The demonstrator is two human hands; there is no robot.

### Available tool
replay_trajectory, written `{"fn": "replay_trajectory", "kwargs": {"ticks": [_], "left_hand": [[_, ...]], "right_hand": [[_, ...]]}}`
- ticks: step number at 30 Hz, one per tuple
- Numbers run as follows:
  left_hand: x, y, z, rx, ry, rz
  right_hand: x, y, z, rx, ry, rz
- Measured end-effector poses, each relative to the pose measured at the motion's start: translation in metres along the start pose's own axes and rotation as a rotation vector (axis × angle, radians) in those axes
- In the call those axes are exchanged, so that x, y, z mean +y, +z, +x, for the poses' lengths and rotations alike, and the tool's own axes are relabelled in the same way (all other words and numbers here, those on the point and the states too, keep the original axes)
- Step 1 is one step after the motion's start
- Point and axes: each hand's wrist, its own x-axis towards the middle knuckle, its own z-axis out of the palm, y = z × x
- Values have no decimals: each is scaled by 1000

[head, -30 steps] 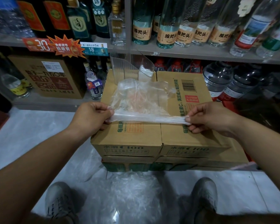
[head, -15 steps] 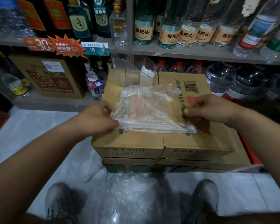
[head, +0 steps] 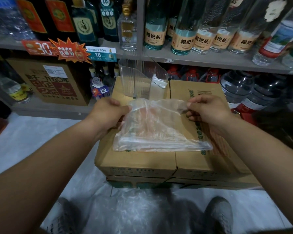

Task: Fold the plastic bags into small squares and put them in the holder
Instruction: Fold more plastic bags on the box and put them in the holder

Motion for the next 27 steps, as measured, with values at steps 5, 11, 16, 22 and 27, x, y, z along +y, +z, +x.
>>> {"fn": "replay_trajectory", "kwargs": {"ticks": [5, 11, 16, 22, 27], "left_hand": [[-3, -1, 8, -96, -30, -123], [1, -17, 12, -215, -90, -332], [-1, -21, 10, -305, -156, -379], [-1, -15, 7, -197, -121, -326], [-6, -15, 5, -17, 14, -113]], "right_hand": [[3, -6, 4, -3, 58, 163], [7, -31, 6, -43, 216, 218], [10, -42, 3, -123, 290, 212], [9, -38, 0, -118, 233, 124], [10, -42, 0, -89, 225, 85]]}}
